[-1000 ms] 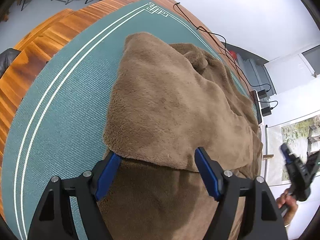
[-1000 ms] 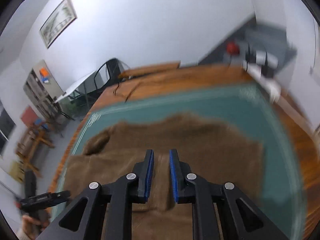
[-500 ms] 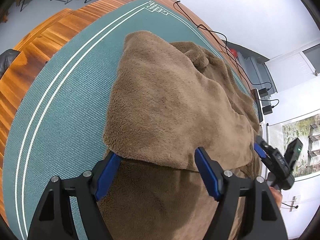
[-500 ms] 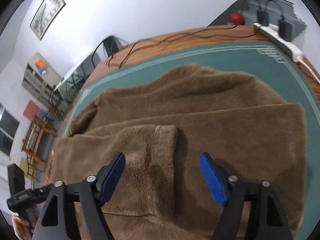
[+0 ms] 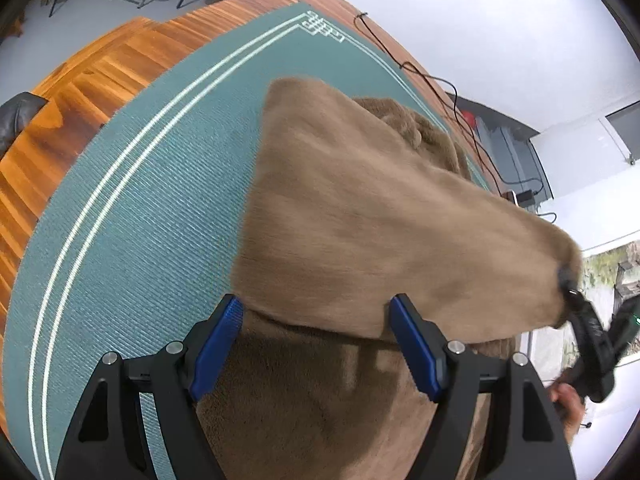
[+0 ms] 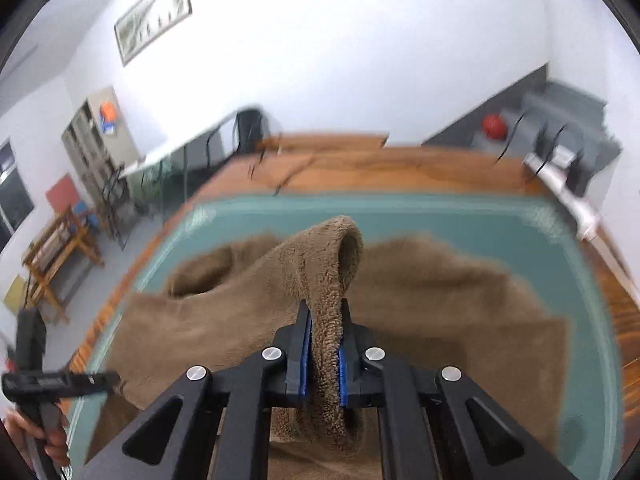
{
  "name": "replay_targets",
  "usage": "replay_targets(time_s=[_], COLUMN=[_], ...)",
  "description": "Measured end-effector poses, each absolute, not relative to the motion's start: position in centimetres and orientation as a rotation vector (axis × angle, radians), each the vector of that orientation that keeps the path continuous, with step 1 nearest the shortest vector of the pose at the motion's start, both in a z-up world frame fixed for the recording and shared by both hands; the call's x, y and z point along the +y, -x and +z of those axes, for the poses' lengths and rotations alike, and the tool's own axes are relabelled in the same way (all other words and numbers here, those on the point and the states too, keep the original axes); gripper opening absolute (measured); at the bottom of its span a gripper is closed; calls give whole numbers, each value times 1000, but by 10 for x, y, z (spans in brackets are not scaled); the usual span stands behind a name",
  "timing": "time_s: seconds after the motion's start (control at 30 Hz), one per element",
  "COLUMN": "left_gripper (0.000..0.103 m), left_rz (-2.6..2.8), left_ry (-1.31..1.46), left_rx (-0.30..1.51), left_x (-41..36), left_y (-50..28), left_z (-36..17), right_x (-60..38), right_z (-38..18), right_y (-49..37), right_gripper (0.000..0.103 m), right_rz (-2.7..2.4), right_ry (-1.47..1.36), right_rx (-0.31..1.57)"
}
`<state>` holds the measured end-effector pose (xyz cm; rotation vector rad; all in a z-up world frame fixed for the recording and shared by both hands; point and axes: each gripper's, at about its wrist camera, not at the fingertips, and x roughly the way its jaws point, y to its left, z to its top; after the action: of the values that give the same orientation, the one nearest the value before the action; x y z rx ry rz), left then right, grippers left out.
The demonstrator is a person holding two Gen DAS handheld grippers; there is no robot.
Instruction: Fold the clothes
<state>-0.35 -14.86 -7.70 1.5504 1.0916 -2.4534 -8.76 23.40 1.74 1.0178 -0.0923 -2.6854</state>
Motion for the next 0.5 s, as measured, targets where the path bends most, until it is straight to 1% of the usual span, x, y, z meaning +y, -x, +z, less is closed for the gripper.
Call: replay_targets(time_s=[0.1,0.17,0.27,0.43,0.5], left_gripper=[80,80,80,80,80], left_rz=[-2461,-2440,-2414,-2415,-2434], left_ry=[-1525,-1532,-1551,-1555,-1544], left_rx=[1028,1058,1058,1010,976], left_x=[-154,-160,-162,-160,-158], left_y=[4,6,11,16,18], left_z=[-73,-77,-83,-79,-72], right_x=[262,278,296,298,301], right_z=[31,24,-6,-50,-63], right_y=[81,80,84,84,83], right_gripper=[11,11,11,12,19], right_rz=[-2786,-2836,-2807,-2733,-2725], right_ry=[-1004,-1060,-1225,-1434,-1495], right_rx=[-105,-89,-142,-135,-133])
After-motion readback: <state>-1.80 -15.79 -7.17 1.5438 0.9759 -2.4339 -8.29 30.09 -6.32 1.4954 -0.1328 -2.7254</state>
